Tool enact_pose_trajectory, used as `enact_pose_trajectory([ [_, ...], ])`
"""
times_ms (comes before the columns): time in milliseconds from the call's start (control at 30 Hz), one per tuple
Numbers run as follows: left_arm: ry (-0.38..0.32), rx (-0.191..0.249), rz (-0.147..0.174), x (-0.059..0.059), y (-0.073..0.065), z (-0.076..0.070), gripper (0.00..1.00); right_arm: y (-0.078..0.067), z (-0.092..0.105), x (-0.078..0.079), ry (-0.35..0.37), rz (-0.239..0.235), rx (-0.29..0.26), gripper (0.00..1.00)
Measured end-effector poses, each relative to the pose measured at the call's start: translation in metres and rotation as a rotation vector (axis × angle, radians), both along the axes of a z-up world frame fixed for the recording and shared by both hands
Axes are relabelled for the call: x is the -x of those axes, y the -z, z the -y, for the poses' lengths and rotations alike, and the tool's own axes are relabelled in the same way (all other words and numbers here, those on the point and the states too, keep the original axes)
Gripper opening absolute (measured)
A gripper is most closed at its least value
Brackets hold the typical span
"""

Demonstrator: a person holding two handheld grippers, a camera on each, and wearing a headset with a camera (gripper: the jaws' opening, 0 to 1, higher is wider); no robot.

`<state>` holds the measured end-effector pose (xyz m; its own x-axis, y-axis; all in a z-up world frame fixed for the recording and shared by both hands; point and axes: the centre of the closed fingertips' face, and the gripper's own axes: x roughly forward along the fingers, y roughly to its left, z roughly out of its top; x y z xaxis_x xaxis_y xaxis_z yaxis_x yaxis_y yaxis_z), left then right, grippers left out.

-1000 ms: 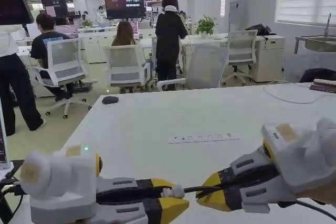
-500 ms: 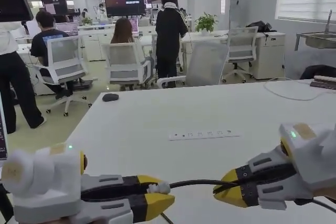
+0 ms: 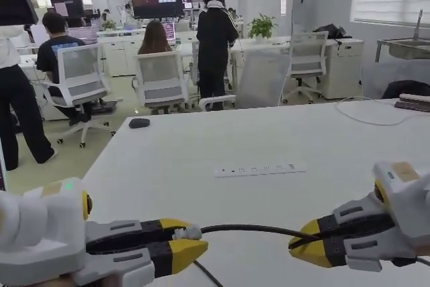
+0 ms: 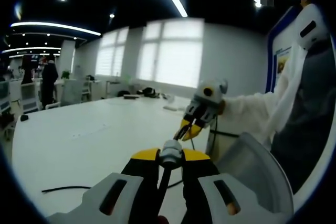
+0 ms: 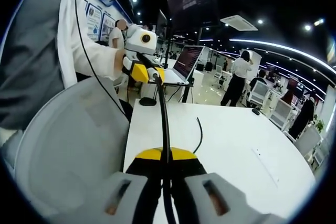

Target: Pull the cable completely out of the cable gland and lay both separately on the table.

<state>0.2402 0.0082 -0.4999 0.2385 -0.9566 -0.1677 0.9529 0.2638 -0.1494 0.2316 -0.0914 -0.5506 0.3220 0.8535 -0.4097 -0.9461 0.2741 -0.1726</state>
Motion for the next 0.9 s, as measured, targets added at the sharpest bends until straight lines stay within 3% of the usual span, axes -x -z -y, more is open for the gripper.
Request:
enact_pose_trajectory([
  [333,0.006,-0.008,-0.009,0.005,0.003,0.005,0.17,0.006,0.002,0.004,0.033,-0.055,-0.024,0.04],
  [533,0.024,-0.04,-0.013,0.014,0.007,0.011,0.17,0.001,0.003,0.002,0.094,-0.06,-0.038,0.24],
  [667,0.035,-0.048,-0.026,0.018,0.007,0.016,0.17,-0.019,-0.006,0.008,0.077,-0.033,-0.064,0.28],
  [900,0.083,-0.123,-0.008,0.029,0.018,0.029,0.17,-0.055,-0.042,0.021,-0.024,0.086,-0.053,0.3],
])
